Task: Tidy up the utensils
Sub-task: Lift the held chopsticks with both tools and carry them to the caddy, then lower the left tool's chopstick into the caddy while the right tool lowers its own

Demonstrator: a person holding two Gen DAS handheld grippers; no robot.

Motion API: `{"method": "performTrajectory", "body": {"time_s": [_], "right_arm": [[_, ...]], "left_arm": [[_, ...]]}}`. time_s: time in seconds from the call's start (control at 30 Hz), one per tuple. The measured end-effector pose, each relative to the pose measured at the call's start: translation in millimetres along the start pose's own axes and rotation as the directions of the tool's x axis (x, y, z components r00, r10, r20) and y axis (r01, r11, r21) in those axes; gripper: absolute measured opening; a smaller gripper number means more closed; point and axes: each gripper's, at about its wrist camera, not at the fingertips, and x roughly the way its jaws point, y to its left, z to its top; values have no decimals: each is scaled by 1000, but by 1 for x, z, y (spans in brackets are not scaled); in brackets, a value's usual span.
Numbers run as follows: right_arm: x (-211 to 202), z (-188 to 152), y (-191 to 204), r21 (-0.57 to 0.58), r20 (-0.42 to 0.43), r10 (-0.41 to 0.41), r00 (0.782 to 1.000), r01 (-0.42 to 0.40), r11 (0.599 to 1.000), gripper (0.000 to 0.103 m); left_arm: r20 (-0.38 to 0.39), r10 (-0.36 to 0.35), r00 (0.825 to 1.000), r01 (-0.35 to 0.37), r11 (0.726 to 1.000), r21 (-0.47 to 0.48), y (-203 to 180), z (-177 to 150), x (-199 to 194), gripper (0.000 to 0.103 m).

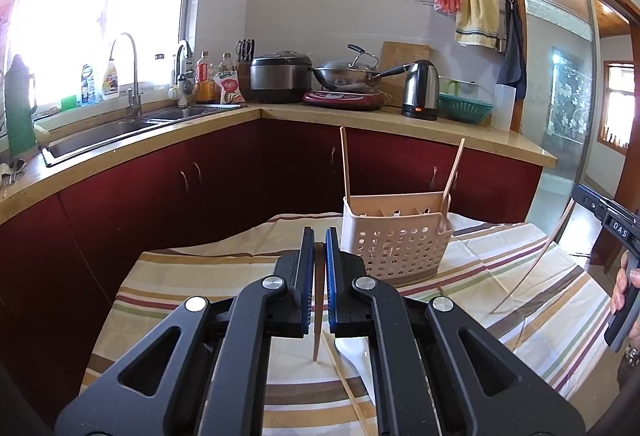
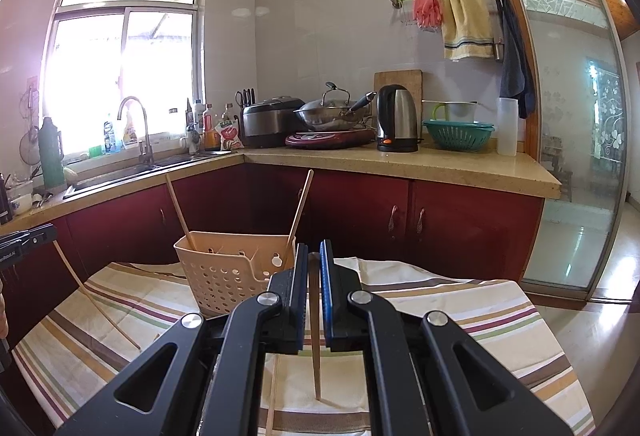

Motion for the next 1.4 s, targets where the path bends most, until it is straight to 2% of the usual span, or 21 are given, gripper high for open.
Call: {"method": "performTrajectory", "body": {"time_s": [0.33, 0.53, 0.9, 1.4], "right_arm": [[-1, 15, 2, 15, 8, 40, 999, -40, 999, 7], [0, 36, 5, 18, 31, 73, 997, -74, 997, 7], [10, 86, 17, -11, 100, 126, 987, -125, 992, 7], [51, 128, 25, -5, 141, 171, 975, -172, 985, 7]], "left_arm": [[19, -30, 999, 29, 1000, 11, -4, 11, -4, 6], [42, -62, 997, 62, 998, 13, -7, 29, -7, 6], [117, -103, 988, 95, 993, 69, -25, 79, -5, 6], [214, -171, 962, 160, 985, 70, -41, 159, 22, 6]]}}
